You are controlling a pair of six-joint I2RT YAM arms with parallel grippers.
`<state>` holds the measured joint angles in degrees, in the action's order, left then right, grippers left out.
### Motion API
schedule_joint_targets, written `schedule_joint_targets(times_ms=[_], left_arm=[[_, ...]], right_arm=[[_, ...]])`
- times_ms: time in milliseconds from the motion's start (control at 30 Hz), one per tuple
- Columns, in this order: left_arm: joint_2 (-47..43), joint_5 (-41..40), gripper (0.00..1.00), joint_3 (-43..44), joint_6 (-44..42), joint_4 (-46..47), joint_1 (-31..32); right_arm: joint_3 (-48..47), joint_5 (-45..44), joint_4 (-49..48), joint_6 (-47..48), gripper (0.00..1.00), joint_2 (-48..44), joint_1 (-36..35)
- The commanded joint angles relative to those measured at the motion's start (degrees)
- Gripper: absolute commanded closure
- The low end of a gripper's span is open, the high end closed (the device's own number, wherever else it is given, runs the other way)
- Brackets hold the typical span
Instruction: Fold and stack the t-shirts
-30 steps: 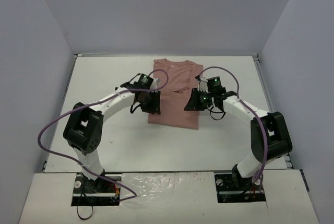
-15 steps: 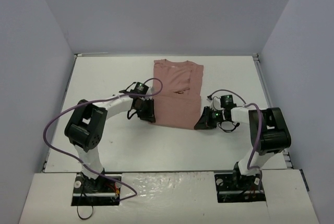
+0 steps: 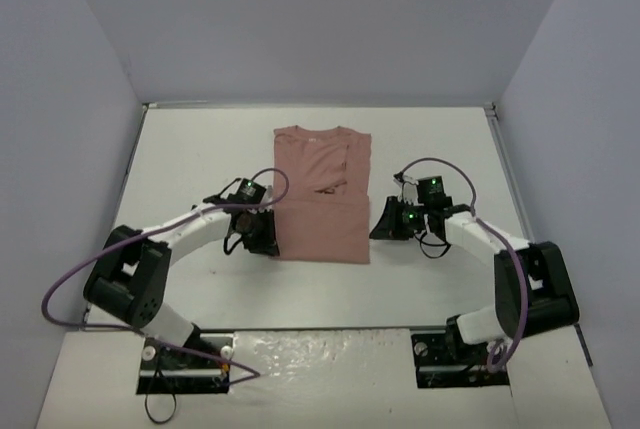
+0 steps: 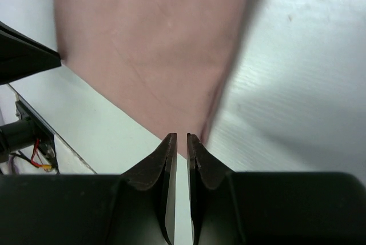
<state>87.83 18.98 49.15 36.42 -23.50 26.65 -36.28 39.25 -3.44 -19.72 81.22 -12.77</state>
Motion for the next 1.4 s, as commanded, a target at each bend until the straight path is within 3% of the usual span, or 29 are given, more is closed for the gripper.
schedule_joint_targets(times_ms=[0, 300, 467, 700, 867, 967, 1033, 1100, 1200, 1367], left_arm=[[-1.8, -2.1, 0.77, 11.6, -2.6, -5.3, -0.8], [13.5, 2.9, 0.73, 30.6, -7.2, -4.2, -5.4], [21.8, 5.6, 0.73, 32.7, -7.4, -0.9, -8.4], [26.1, 4.5, 0.74, 30.1, -7.9, 1.6, -10.4], [23.7, 3.4, 0.74, 30.1, -9.2, -0.2, -10.6], [17.2, 2.4, 0.73, 32.8, -9.2, -4.8, -10.3], [12.3, 0.1, 0.68, 33.5, -9.1, -8.3, -10.2], [6.3, -4.1, 0.54, 32.3, -8.4, -13.3, -10.0], [0.6, -6.4, 0.43, 26.6, -5.6, -16.1, -9.5], [-3.7, -7.3, 0.37, 14.7, -0.6, -15.8, -4.1]], right_arm=[[-10.5, -2.2, 1.9, -0.9, 0.84, -0.7, -0.3], [-24.2, 5.2, -0.1, 4.0, 0.83, 18.2, 0.6], [-24.9, 6.9, -3.9, 4.9, 0.83, 24.6, 1.8], [-20.9, 5.1, -7.3, 7.6, 0.84, 28.3, 3.9], [-20.9, 2.7, -6.9, 7.5, 0.83, 24.6, 3.9], [-22.7, -3.1, -4.2, 6.2, 0.82, 16.6, 2.0], [-24.4, -11.9, 1.0, 5.3, 0.71, 11.0, 0.3], [-24.5, -18.1, 4.6, 3.9, 0.63, 7.3, -2.2], [-21.9, -24.2, 8.5, -1.2, 0.49, 2.4, -6.1], [-12.8, -31.4, 10.4, -11.7, 0.37, -3.3, -13.6]])
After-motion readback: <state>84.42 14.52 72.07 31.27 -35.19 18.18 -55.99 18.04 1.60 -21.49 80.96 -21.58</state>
